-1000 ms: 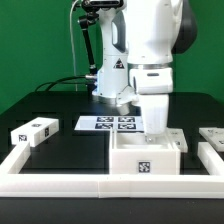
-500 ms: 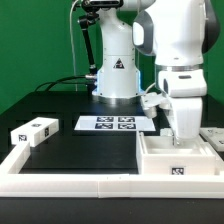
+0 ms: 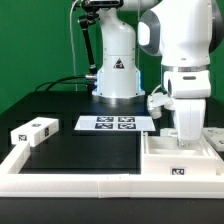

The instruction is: Assemble cabinet

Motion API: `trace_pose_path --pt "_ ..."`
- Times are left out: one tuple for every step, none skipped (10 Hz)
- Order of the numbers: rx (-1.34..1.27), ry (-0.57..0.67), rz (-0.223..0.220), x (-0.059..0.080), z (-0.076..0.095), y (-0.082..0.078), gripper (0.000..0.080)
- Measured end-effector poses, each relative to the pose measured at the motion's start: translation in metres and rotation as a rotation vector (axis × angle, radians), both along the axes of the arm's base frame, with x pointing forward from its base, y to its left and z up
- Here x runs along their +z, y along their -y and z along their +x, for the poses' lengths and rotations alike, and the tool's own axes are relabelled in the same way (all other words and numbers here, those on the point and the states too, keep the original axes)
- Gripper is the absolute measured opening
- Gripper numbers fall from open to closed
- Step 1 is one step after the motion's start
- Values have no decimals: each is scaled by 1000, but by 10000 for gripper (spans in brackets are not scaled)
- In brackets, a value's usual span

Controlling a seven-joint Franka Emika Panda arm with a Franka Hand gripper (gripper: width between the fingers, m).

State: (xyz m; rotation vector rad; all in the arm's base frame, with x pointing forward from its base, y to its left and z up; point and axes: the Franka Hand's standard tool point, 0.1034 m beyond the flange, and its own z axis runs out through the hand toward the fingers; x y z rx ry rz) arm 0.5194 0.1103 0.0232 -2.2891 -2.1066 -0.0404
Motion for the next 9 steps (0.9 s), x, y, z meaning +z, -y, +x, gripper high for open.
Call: trace_pose_path --pt "0 0 0 0 0 0 244" --pt "-1 0 0 0 0 0 244" --pt "3 0 0 0 0 2 428" --pt "18 2 0 0 1 8 574" --pt "14 8 -1 5 2 12 574" --pt "12 15 -4 13 -1 14 734" --pt "1 20 -8 22 -8 13 787" --pt "-6 24 -12 32 -18 12 787" --pt "-12 31 -12 39 -27 8 797"
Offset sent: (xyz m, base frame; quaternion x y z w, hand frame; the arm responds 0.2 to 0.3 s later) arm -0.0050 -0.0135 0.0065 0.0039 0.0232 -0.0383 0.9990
